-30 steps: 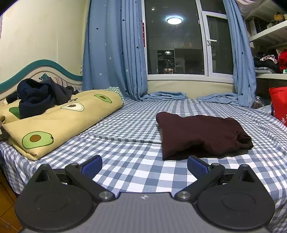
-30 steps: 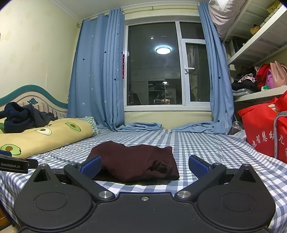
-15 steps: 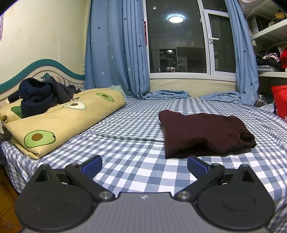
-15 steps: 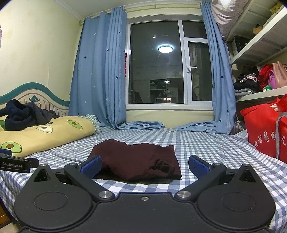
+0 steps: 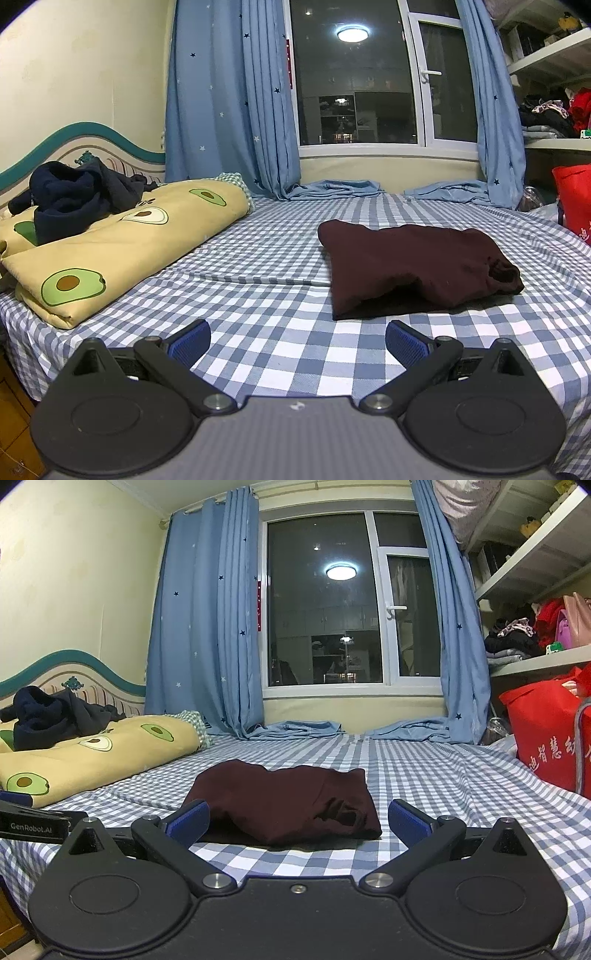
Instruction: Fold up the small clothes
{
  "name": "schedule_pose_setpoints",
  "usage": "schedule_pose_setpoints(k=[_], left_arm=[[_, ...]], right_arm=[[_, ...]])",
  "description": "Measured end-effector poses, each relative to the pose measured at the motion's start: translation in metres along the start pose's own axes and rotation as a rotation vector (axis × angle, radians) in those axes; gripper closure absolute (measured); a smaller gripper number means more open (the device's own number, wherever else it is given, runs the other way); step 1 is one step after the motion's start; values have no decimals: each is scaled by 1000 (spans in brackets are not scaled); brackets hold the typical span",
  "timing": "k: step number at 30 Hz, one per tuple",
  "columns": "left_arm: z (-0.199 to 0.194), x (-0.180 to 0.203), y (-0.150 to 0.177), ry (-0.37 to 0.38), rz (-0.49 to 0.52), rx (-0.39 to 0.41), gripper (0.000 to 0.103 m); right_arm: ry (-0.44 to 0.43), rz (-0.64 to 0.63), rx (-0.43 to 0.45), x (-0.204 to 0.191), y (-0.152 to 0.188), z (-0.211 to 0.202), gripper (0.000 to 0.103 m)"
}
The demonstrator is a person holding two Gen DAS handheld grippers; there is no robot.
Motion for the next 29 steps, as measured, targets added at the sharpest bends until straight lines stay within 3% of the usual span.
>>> schedule_pose_setpoints(k=[29], left_arm=[[11, 3, 1, 9, 6, -24, 1]], right_arm=[[2, -4, -31, 2, 4, 16, 0]])
Point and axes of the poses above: each gripper's, at about its wrist camera, not at the fingertips, and z roughly the way its jaws point, x to its right, y to its underside, the point moved 1 cm from there along z, roughly the way its jaws point, and after that the axes turned 10 degrees about -x, right-handed, at the moved point
